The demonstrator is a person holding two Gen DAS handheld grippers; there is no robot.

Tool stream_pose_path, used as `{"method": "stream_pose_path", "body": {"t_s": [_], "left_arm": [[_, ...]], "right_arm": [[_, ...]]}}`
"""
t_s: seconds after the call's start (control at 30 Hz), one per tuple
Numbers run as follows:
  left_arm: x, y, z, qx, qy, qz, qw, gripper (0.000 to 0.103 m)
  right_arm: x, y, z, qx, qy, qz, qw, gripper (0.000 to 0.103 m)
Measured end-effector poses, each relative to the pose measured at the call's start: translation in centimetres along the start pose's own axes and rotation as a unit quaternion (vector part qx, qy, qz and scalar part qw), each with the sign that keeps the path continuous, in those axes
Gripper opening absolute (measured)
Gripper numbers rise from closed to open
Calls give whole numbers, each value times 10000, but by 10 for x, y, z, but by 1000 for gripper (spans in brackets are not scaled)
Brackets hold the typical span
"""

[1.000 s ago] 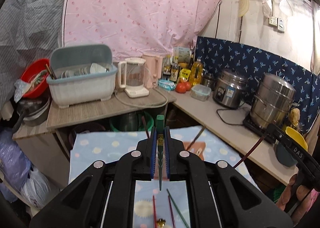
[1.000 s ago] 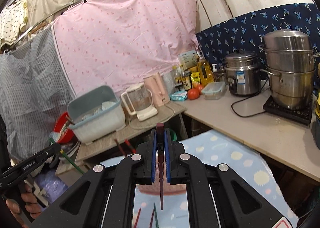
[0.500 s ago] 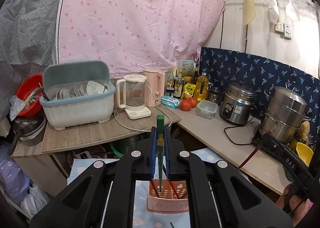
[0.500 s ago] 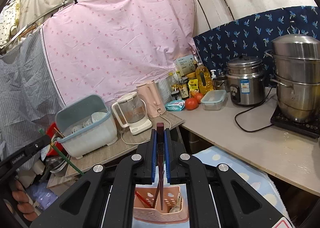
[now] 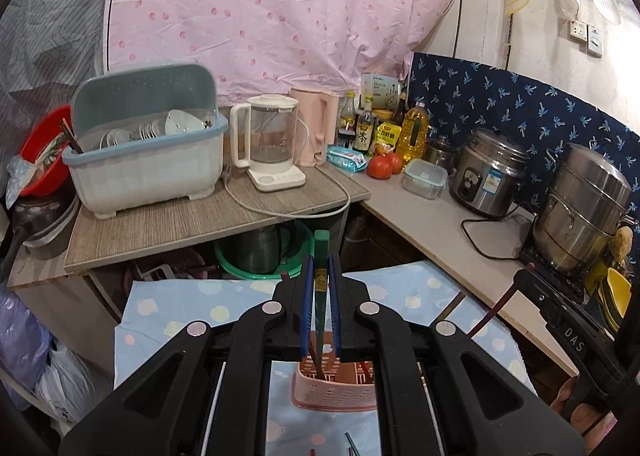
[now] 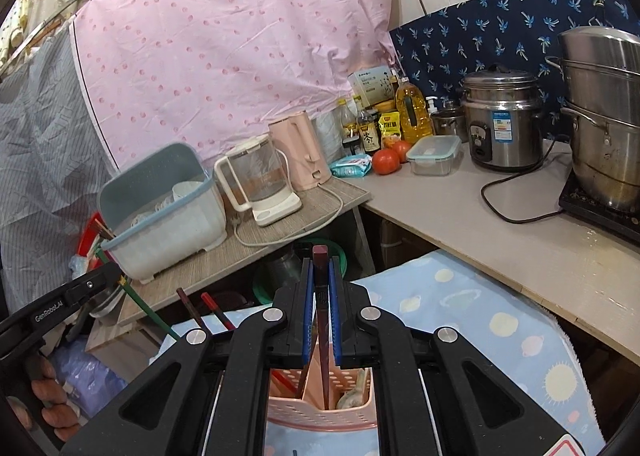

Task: Organize utensils
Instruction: 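Open both tools to drop the chopsticks into the pink holder, then move both tools back down to the remaining utensils on the table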

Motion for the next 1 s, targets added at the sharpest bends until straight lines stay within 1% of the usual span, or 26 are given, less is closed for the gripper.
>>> {"method": "stream_pose_path", "body": {"t_s": [0.03, 0.1, 0.13, 0.3, 0.5, 0.83, 1.0], "left_arm": [[1, 1, 1, -19, -30, 3, 10000, 10], [2, 5, 5, -81, -96, 18, 9999, 32], [2, 6, 6, -90, -83, 19, 9999, 34], [0, 16, 7, -94, -92, 90, 9999, 35], [-9, 33, 2, -48, -64, 158, 9998, 35], [-26, 73, -5, -1, 11, 400, 9992, 35], [-34, 100, -11, 31, 82, 553, 9984, 35]], "right_arm": [[0, 0, 0, 2, 41, -32, 10000, 12], [-3, 2, -2, 25, 151, -88, 9998, 32], [-5, 2, -3, 46, 151, -114, 9998, 34], [-15, 8, -2, 52, 109, -114, 9999, 35], [-28, 27, 4, -17, 86, -42, 10000, 36], [-49, 76, 11, -32, -16, 206, 9998, 37], [-58, 101, 13, -64, -21, 326, 9994, 37]]}}
Point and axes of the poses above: each gripper's, at about its wrist camera, not at the fingertips, and x roughly the way its jaws point, z to its left, y to its underside, the point moved 8 cm from there along x, roughly the way its jaws point, and after that the axes turned 13 degrees about z, right-handed, at the moved point
